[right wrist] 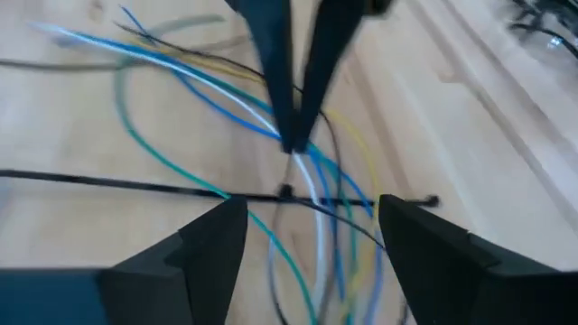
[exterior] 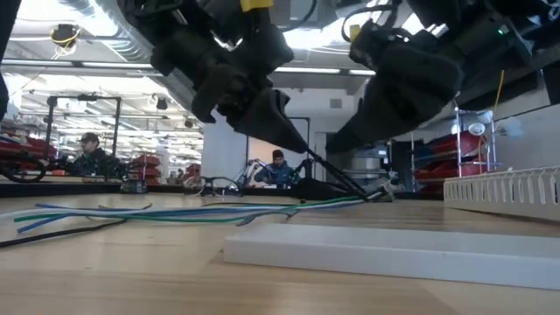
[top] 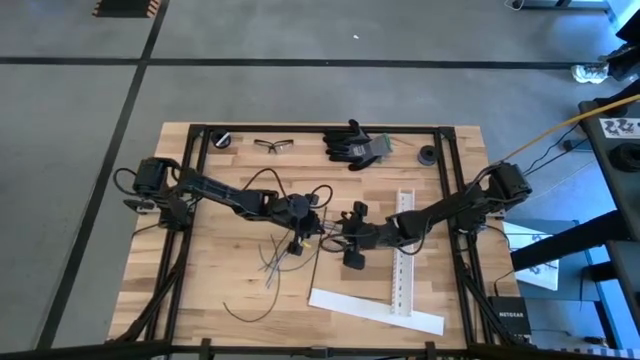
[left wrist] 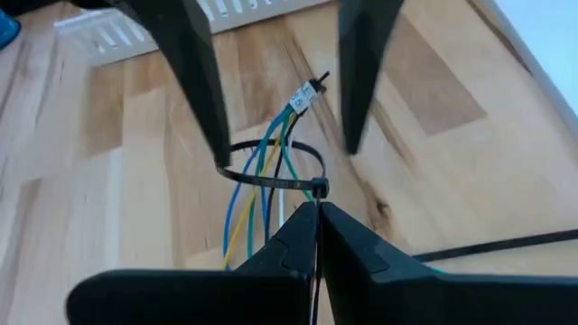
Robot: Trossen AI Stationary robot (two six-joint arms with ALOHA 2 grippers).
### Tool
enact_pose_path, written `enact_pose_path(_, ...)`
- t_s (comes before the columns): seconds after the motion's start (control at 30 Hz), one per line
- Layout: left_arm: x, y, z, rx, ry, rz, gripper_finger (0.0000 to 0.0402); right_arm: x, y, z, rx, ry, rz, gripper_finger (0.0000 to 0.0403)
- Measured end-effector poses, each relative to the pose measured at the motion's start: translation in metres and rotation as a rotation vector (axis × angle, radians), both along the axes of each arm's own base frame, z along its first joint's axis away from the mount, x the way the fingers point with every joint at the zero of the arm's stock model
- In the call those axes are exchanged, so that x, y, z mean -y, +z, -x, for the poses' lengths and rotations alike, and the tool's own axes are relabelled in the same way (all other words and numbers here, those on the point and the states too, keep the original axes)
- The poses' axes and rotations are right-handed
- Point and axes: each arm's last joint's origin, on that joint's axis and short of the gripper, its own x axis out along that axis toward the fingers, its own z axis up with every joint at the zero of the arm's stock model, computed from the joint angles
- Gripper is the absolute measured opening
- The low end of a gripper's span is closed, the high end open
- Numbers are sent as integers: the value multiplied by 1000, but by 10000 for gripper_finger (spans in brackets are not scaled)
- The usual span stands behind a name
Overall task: Ziptie cables
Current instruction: Wrap the cable wires with the black zip tie
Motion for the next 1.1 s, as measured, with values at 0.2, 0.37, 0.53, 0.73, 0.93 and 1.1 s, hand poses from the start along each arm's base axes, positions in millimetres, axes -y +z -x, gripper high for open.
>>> enact_pose_path(0.2, 0, 1, 0, 8, 0, 0, 0, -4, 0, -17, -7, 0, -2, 193)
enact_pose_path(0.37, 0, 1, 0, 9, -5, -6, 0, -3, -10, -28, -56, 14, -12, 137)
enact_pose_path(0.53, 0, 1, 0, 8, -10, -17, 0, -3, -9, -30, -79, 25, -8, 37)
enact_pose_path(0.73, -7, 8, 4, -3, 3, -20, 0, -2, -17, -23, -133, 20, -37, 16)
enact_pose_path(0.93, -17, 10, 9, -30, 45, -35, 0, -2, -33, -8, -181, -6, -85, 8)
enact_pose_path(1.1, -18, 12, 8, -11, 53, -38, 0, -3, -33, -7, -162, -5, -95, 5)
